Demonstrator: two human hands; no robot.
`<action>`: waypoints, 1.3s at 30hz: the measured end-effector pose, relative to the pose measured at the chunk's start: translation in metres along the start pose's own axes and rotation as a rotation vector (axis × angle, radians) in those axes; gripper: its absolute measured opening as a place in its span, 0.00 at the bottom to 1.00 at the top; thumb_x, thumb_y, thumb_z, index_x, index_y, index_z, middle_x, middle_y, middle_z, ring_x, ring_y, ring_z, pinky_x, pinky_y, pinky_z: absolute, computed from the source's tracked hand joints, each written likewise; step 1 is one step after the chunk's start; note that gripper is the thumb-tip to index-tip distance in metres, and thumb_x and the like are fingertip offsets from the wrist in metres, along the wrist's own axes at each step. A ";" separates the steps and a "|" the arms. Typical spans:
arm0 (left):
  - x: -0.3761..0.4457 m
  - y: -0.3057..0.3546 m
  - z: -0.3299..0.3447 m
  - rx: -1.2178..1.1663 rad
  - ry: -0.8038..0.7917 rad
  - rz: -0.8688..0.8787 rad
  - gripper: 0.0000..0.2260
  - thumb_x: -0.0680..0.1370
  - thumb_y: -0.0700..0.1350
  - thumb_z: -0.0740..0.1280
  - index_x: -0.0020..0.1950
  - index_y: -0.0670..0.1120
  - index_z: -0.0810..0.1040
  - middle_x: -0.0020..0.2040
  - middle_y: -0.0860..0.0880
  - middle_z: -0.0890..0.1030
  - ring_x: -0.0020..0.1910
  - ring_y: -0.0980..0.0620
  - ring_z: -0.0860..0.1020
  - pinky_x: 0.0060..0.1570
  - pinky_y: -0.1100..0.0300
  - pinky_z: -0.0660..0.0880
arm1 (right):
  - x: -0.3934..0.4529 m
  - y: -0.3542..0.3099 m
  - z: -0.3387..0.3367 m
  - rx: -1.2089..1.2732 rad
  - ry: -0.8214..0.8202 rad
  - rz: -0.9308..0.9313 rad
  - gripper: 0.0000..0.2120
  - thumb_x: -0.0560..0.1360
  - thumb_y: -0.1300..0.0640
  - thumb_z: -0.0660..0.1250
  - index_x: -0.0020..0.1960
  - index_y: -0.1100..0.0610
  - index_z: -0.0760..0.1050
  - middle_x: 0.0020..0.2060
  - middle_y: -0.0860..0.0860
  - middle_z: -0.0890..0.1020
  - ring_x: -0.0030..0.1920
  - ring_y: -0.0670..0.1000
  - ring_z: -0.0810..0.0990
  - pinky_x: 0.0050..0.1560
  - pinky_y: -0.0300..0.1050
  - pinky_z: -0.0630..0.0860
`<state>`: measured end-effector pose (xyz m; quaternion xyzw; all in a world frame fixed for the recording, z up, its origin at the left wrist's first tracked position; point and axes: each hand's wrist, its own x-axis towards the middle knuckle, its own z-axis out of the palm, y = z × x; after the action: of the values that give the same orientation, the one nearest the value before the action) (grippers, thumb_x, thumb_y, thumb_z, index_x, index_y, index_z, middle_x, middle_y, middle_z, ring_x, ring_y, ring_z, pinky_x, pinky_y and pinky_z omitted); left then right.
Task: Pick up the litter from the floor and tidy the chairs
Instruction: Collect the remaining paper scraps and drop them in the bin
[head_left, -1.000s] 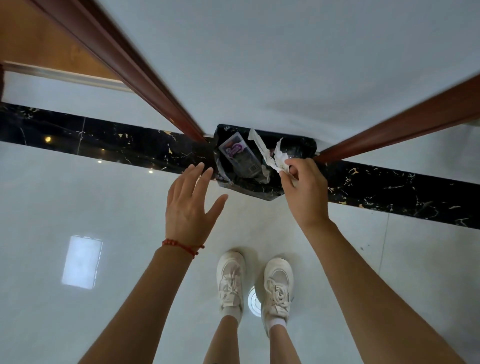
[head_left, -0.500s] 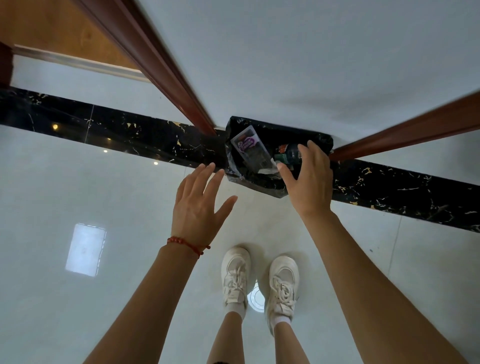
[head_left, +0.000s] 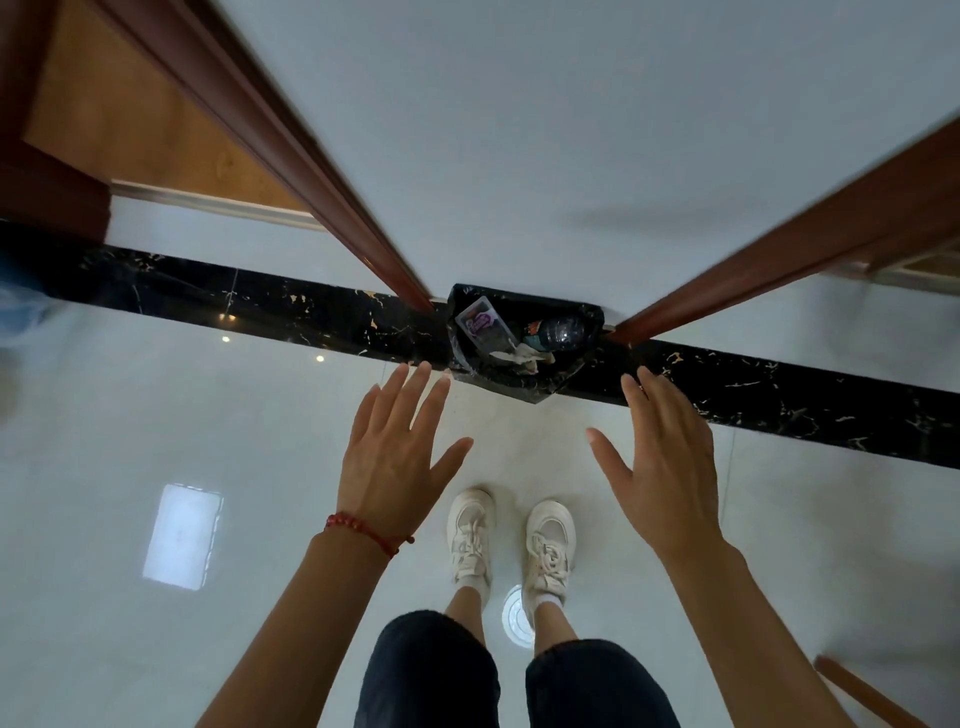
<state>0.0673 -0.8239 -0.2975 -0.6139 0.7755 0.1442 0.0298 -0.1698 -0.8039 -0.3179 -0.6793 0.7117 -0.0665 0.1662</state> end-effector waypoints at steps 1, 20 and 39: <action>-0.006 0.005 -0.013 0.007 -0.005 0.005 0.30 0.79 0.60 0.46 0.63 0.39 0.73 0.62 0.37 0.75 0.61 0.36 0.73 0.59 0.41 0.60 | -0.008 -0.001 -0.014 -0.007 -0.003 -0.003 0.29 0.74 0.42 0.54 0.65 0.63 0.69 0.64 0.61 0.73 0.64 0.61 0.70 0.60 0.56 0.69; -0.073 0.071 -0.193 0.037 0.009 0.175 0.33 0.79 0.62 0.43 0.63 0.40 0.74 0.62 0.39 0.76 0.62 0.39 0.73 0.61 0.43 0.63 | -0.122 -0.015 -0.211 0.014 0.243 0.200 0.31 0.77 0.40 0.49 0.64 0.64 0.70 0.62 0.62 0.74 0.63 0.62 0.71 0.61 0.56 0.66; -0.077 0.163 -0.235 0.145 -0.159 0.935 0.33 0.80 0.61 0.41 0.60 0.40 0.77 0.59 0.40 0.78 0.58 0.39 0.76 0.55 0.41 0.72 | -0.312 -0.061 -0.231 0.022 0.439 0.998 0.32 0.74 0.39 0.50 0.64 0.62 0.70 0.62 0.62 0.75 0.62 0.64 0.73 0.60 0.61 0.65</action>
<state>-0.0400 -0.7787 -0.0248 -0.1828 0.9719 0.1341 0.0639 -0.1809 -0.5294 -0.0368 -0.2274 0.9649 -0.1273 0.0319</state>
